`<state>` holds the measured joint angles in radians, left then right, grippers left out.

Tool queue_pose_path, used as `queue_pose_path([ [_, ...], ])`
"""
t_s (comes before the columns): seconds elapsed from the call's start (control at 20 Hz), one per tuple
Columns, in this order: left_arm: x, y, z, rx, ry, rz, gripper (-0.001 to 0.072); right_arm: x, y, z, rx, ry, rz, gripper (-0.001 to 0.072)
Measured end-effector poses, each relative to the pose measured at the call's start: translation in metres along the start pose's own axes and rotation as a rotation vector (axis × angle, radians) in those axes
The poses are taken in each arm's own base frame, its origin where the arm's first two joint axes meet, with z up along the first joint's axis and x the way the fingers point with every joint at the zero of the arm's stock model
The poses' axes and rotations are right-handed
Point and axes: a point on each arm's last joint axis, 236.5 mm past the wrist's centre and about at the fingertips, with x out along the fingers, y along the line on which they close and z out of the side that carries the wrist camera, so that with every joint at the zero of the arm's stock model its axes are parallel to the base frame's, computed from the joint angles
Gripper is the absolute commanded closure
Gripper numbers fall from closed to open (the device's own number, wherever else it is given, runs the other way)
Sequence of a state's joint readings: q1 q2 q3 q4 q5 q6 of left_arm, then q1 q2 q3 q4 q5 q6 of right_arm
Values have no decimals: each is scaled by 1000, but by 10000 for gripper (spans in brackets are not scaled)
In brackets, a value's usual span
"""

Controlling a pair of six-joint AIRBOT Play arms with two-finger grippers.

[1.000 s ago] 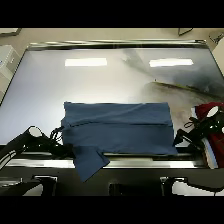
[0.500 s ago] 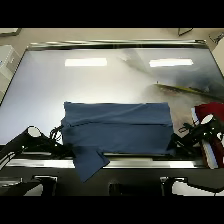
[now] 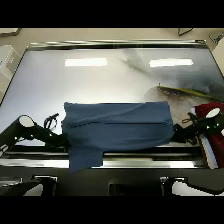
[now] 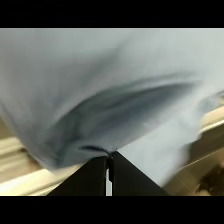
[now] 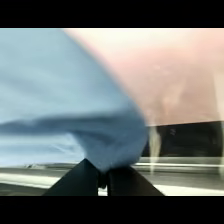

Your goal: Fold the clothes and pants, and hang the long-sleeved shirts on hangers.

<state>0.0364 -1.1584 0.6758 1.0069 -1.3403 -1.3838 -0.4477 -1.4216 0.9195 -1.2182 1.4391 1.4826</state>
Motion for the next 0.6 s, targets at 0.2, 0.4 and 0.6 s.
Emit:
queue_pose_path([
  [0.2,-46,-10,61,54,-128,27,681,-41,47,50,-92,-177,8,678],
  [0.4,-72,-20,134,100,-205,39,681,-53,77,100,-107,-270,3,678],
  [0.6,-79,-22,192,122,-216,39,680,-47,85,133,-86,-297,6,677],
])
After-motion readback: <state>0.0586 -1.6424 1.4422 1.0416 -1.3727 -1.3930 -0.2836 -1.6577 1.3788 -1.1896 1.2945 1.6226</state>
